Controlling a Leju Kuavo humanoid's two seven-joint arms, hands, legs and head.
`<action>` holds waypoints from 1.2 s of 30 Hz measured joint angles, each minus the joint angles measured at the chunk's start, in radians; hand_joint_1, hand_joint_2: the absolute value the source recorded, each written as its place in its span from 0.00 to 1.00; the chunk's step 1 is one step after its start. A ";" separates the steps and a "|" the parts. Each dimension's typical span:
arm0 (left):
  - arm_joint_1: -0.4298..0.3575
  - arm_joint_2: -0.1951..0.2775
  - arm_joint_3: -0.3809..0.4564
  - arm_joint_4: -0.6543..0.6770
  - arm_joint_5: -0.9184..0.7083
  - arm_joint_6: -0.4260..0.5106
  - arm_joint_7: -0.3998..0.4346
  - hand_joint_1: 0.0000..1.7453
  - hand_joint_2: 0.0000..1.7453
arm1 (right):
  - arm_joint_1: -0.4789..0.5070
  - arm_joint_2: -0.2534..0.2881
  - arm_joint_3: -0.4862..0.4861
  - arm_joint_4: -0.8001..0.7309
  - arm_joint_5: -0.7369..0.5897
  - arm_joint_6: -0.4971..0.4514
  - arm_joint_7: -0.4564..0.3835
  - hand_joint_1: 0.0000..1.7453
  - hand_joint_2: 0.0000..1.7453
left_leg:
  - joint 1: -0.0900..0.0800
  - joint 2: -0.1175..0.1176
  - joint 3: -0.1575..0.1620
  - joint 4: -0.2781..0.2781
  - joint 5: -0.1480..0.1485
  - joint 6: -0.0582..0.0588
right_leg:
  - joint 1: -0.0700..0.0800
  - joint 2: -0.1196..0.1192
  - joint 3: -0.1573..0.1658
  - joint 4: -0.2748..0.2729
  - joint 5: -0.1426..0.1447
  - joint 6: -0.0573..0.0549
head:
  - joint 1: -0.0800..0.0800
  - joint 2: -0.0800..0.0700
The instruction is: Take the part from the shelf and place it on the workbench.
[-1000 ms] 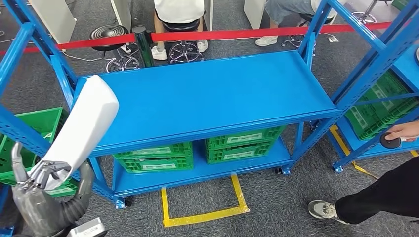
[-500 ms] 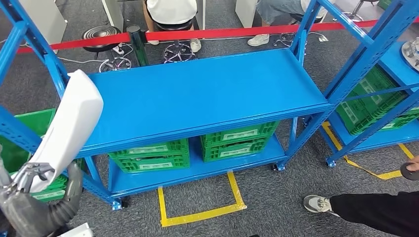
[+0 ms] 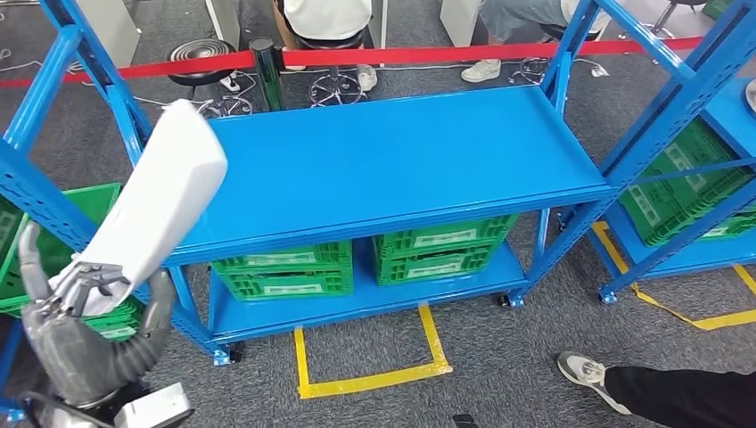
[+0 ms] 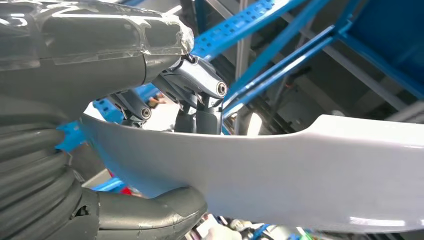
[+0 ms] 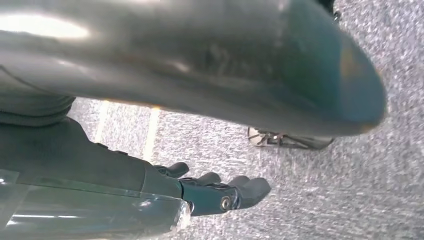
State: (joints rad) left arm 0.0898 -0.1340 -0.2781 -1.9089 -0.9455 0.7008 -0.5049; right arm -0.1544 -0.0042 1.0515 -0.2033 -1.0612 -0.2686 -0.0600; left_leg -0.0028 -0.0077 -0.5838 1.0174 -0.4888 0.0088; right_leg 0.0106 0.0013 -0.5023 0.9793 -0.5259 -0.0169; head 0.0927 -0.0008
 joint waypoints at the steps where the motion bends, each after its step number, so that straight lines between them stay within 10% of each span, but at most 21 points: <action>1: 0.000 0.003 -0.002 0.000 0.002 0.000 -0.001 1.00 1.00 | 0.001 0.001 -0.002 0.000 -0.001 -0.001 0.000 0.00 0.00 | 0.000 0.001 -0.002 0.001 -0.002 -0.006 | -0.003 -0.002 0.001 -0.009 0.006 0.000 | 0.001 0.000; 7: -0.002 0.023 -0.009 0.006 0.010 0.000 -0.003 1.00 1.00 | 0.005 0.003 -0.010 0.000 -0.002 -0.004 0.001 0.00 0.00 | 0.014 0.005 -0.105 0.255 -0.149 -0.041 | -0.011 -0.007 -0.014 -0.027 0.035 -0.002 | -0.029 0.000; 13: -0.004 0.033 -0.010 0.009 0.018 0.000 -0.015 1.00 1.00 | 0.008 0.005 -0.016 0.000 -0.001 -0.005 0.002 0.00 0.00 | 0.019 0.008 0.041 0.012 -0.042 -0.037 | -0.011 -0.002 -0.032 0.006 0.028 0.021 | -0.038 0.000; 17: -0.002 0.025 -0.009 0.016 0.060 0.000 -0.102 1.00 1.00 | 0.011 -0.001 -0.020 0.000 0.004 -0.010 0.004 0.00 0.00 | 0.016 0.006 0.038 -0.003 -0.035 0.001 | -0.015 0.000 -0.042 0.018 0.021 0.044 | -0.035 0.000; 21: 0.007 -0.002 -0.005 0.034 0.097 0.000 -0.174 1.00 1.00 | 0.012 -0.017 -0.020 0.000 0.008 -0.012 0.009 0.00 0.00 | 0.019 0.006 0.021 -0.007 -0.019 0.020 | -0.020 0.000 -0.121 0.220 -0.107 0.061 | -0.016 0.000; 23: 0.014 -0.011 -0.002 0.045 0.103 0.000 -0.185 1.00 1.00 | 0.013 -0.024 -0.020 0.000 0.012 -0.012 0.011 0.00 0.00 | 0.018 0.005 0.012 -0.006 -0.012 0.020 | -0.020 0.000 -0.139 0.282 -0.125 0.063 | -0.011 0.000; 28: 0.018 -0.033 0.006 0.061 0.105 0.000 -0.188 1.00 1.00 | 0.007 -0.038 -0.020 0.001 0.016 -0.013 0.011 0.00 0.00 | 0.014 0.003 0.002 -0.004 0.001 0.004 | -0.016 0.001 0.006 0.009 -0.006 0.041 | 0.004 0.000; 32: 0.021 -0.042 0.008 0.068 0.106 0.000 -0.189 1.00 1.00 | 0.004 -0.040 -0.019 0.001 0.017 -0.013 0.011 0.00 0.00 | 0.014 0.005 -0.010 0.001 0.003 -0.019 | -0.014 0.001 0.008 -0.020 0.007 0.023 | -0.002 0.000; 36: 0.022 -0.043 0.009 0.074 0.108 0.000 -0.190 1.00 1.00 | 0.007 -0.043 -0.020 0.001 0.011 -0.008 0.008 0.00 0.00 | 0.016 0.006 -0.082 0.184 -0.121 -0.032 | -0.016 -0.005 -0.004 -0.028 0.027 0.003 | -0.025 0.000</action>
State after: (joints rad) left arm 0.1121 -0.1771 -0.2691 -1.8350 -0.8378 0.7008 -0.6949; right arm -0.1478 -0.0469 1.0319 -0.2025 -1.0502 -0.2765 -0.0523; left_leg 0.0128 -0.0018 -0.6661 1.2015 -0.6102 -0.0228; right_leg -0.0051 -0.0036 -0.5064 0.9514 -0.4991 -0.0136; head 0.0678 -0.0008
